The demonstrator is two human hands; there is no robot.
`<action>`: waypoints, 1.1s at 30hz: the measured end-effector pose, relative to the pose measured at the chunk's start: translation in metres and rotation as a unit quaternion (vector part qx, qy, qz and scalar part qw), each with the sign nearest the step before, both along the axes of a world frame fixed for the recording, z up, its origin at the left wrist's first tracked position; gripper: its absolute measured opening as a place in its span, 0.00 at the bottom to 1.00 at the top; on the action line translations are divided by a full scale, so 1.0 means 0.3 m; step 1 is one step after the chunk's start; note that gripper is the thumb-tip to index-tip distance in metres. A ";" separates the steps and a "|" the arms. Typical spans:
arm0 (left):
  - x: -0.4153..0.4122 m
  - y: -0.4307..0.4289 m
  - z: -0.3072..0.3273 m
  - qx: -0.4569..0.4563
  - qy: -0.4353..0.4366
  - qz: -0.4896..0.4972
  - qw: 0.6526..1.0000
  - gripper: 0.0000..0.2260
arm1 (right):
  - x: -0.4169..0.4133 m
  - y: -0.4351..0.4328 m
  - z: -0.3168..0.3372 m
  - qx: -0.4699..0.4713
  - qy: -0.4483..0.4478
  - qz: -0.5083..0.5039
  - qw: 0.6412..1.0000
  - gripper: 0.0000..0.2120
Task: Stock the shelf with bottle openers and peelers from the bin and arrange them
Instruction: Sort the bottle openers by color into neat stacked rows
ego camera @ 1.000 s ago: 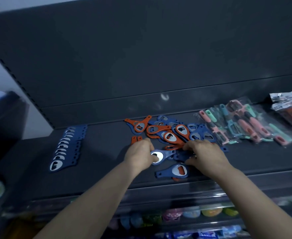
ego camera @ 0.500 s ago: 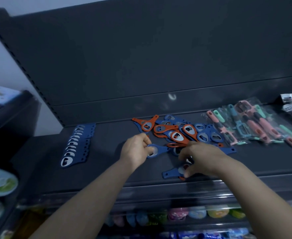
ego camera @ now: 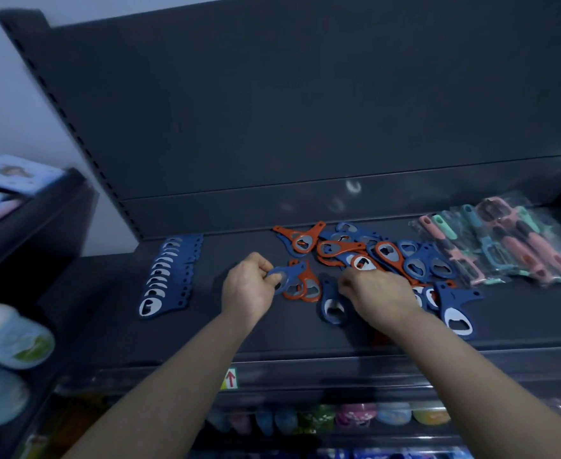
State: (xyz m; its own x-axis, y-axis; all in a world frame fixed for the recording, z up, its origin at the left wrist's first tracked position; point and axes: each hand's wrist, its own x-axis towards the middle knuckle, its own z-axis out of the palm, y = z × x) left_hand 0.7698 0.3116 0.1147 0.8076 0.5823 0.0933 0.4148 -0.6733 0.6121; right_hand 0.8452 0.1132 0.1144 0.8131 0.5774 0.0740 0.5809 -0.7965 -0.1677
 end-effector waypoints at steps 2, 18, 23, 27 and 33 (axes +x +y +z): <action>-0.012 0.015 -0.003 -0.008 0.000 0.002 1.000 0.06 | 0.002 0.009 -0.003 -0.001 0.020 0.080 0.997 0.12; -0.138 0.176 -0.010 -0.048 -0.005 0.026 0.999 0.06 | 0.063 0.119 0.053 -0.120 0.108 0.178 0.971 0.15; -0.151 0.205 -0.020 -0.049 -0.011 0.012 0.999 0.06 | 0.058 0.158 0.039 -0.141 0.104 0.162 0.971 0.17; -0.142 0.215 -0.019 -0.093 -0.041 -0.009 0.995 0.06 | 0.035 0.173 0.025 -0.084 0.156 0.135 0.975 0.17; -0.212 0.312 -0.026 -0.113 -0.045 0.000 0.993 0.04 | -0.066 0.269 0.026 0.025 0.192 0.127 0.973 0.11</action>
State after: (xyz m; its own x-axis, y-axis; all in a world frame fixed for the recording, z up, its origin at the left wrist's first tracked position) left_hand 0.7062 0.4053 0.1069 0.8018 0.5967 0.0319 0.3513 -0.5139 0.7827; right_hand 0.8253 0.1939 0.1221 0.6178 0.7672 -0.1726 0.6453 -0.6201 -0.4462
